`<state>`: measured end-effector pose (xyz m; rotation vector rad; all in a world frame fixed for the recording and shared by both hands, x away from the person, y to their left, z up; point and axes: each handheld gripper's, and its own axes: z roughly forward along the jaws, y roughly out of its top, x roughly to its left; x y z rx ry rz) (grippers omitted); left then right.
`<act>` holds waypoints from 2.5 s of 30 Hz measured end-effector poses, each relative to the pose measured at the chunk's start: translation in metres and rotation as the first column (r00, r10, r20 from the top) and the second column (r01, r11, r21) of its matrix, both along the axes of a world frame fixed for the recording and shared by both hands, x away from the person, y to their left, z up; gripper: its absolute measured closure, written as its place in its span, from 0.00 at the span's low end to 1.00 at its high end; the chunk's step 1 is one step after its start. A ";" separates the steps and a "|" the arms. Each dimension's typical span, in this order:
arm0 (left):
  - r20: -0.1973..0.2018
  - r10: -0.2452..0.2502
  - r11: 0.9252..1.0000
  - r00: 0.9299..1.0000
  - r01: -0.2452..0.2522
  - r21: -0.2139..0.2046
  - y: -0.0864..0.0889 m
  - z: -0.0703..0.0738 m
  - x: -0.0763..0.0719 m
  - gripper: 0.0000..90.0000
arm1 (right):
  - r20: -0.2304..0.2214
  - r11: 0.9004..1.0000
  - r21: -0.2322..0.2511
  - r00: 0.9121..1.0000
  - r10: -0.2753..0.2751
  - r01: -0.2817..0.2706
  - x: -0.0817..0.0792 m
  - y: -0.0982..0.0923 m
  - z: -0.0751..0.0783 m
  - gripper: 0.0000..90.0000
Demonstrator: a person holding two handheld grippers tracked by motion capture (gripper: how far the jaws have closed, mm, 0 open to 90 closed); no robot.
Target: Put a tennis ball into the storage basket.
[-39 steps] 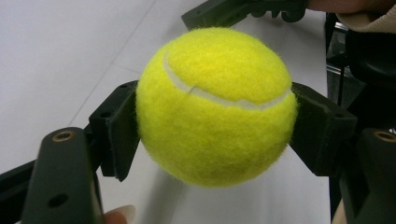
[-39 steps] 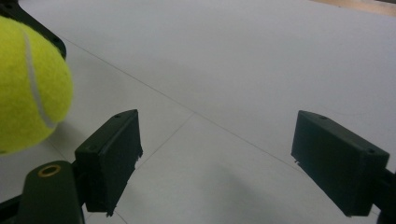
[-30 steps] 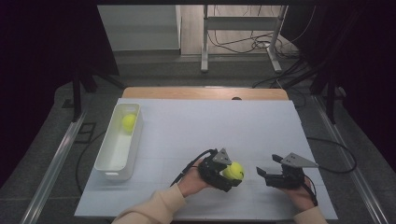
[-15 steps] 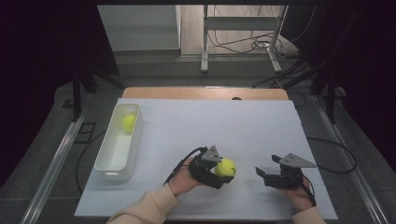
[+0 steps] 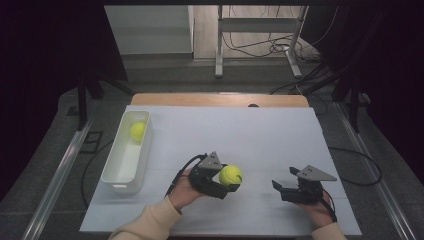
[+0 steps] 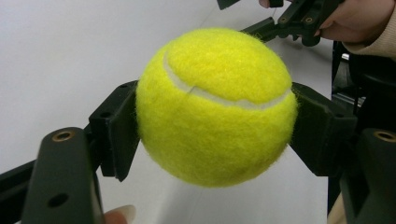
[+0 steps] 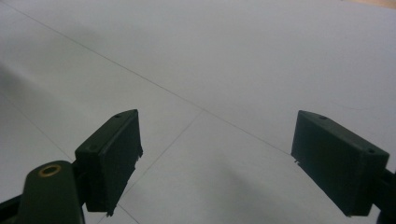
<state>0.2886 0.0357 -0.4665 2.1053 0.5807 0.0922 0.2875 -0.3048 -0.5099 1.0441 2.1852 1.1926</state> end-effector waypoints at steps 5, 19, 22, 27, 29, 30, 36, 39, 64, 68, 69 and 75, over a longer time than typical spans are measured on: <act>0.008 0.047 0.999 0.999 -0.047 0.002 0.013 0.002 0.003 0.29 | 0.004 1.000 0.007 1.000 0.002 -0.002 -0.001 -0.002 0.000 0.18; 0.016 0.101 0.995 0.995 -0.101 0.000 0.034 0.005 0.006 0.29 | 0.001 1.000 0.016 1.000 0.003 -0.003 -0.001 -0.002 0.001 0.18; 0.017 0.110 0.994 0.994 -0.110 -0.006 0.037 0.007 0.007 0.29 | 0.001 1.000 0.016 1.000 0.002 -0.003 -0.001 -0.002 0.001 0.18; 0.021 0.131 0.991 0.991 -0.131 -0.017 0.045 0.011 0.008 0.29 | 0.000 1.000 0.016 1.000 0.003 -0.003 -0.001 -0.003 0.000 0.18; 0.026 0.135 0.991 0.991 -0.134 -0.017 0.046 0.012 0.008 0.29 | 0.001 1.000 0.015 1.000 0.003 -0.003 -0.001 -0.003 0.000 0.18; 0.027 0.139 0.990 0.990 -0.138 -0.020 0.047 0.013 0.008 0.29 | 0.001 1.000 0.015 1.000 0.002 -0.002 -0.001 -0.003 0.000 0.18; 0.035 0.166 0.986 0.986 -0.165 -0.035 0.057 0.018 0.010 0.29 | 0.003 1.000 0.010 1.000 0.005 -0.005 0.000 -0.003 0.000 0.18; 0.037 0.180 0.983 0.983 -0.178 -0.045 0.063 0.022 0.011 0.29 | 0.003 1.000 0.008 1.000 0.004 -0.004 0.000 -0.003 0.000 0.18; 0.057 0.261 0.962 0.964 -0.255 -0.096 0.094 0.036 0.016 0.29 | 0.003 1.000 0.002 1.000 0.006 -0.006 0.000 -0.004 -0.001 0.18; 0.060 0.275 0.957 0.960 -0.268 -0.107 0.099 0.039 0.016 0.29 | 0.004 1.000 0.003 1.000 0.007 -0.007 0.000 -0.004 -0.001 0.18; 0.060 0.275 0.957 0.960 -0.268 -0.107 0.099 0.039 0.016 0.29 | 0.004 1.000 0.003 1.000 0.007 -0.007 0.000 -0.004 -0.001 0.18; 0.064 0.300 0.949 0.952 -0.291 -0.122 0.109 0.043 0.017 0.29 | 0.005 1.000 0.001 1.000 0.006 -0.006 0.000 -0.004 -0.001 0.18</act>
